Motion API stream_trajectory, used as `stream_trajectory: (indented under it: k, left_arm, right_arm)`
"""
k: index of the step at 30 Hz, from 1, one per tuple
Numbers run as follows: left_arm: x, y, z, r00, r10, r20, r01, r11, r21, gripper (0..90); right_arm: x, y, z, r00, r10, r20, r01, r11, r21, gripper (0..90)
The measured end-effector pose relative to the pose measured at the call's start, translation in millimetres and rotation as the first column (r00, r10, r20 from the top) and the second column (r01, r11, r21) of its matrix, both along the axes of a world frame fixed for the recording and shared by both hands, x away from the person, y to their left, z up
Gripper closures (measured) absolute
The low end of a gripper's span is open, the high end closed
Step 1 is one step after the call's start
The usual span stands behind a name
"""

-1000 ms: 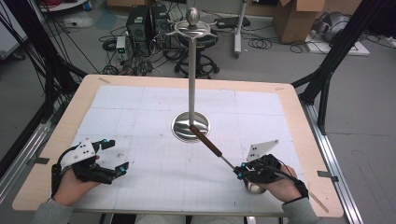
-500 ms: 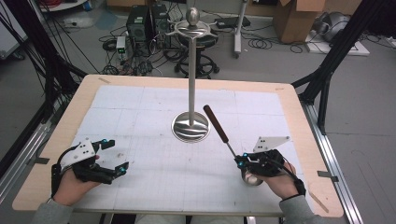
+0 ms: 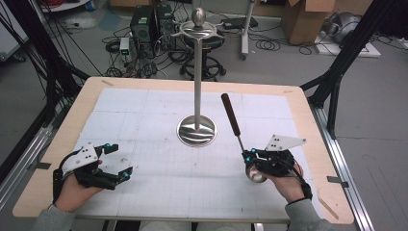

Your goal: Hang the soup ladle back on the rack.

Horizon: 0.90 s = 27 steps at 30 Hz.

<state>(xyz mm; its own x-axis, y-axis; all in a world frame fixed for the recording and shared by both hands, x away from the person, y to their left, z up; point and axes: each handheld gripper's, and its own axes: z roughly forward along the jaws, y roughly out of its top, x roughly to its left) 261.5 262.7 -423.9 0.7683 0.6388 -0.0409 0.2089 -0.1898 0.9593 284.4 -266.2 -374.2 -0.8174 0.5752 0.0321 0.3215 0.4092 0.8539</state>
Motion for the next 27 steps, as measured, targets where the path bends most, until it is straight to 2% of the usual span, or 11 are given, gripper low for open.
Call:
stream_trajectory:
  k: [7,13,17,24,27]
  left_arm:
    - [-0.1,0.1,0.3,1.0,-0.005,-0.004,0.005,0.9999,-0.011,1.7]
    - [-0.3,0.1,0.4,1.0,-0.004,-0.001,0.004,0.9999,-0.011,1.7]
    - [-1.5,1.7,1.7,0.9998,0.008,0.019,-0.008,0.9998,-0.017,1.7]
    - [-2.3,1.3,1.0,0.9999,0.004,0.009,-0.004,0.9999,-0.012,1.7]
    - [-2.4,1.9,0.6,1.0,0.002,0.007,-0.002,0.9999,-0.013,1.7]
  right_arm:
    - [5.4,2.2,3.2,0.9997,-0.008,0.025,0.007,1.0,0.012,84.6]
    - [12.6,2.7,7.4,0.9988,-0.026,0.042,0.023,0.998,0.052,84.6]
    - [17.3,3.5,9.0,0.9976,-0.034,0.061,0.03,0.998,0.059,84.6]
    - [21.4,2.8,13.1,0.9971,-0.039,0.065,0.034,0.996,0.079,84.5]
    - [24.4,2.9,16.1,0.9962,-0.048,0.073,0.041,0.994,0.103,84.6]
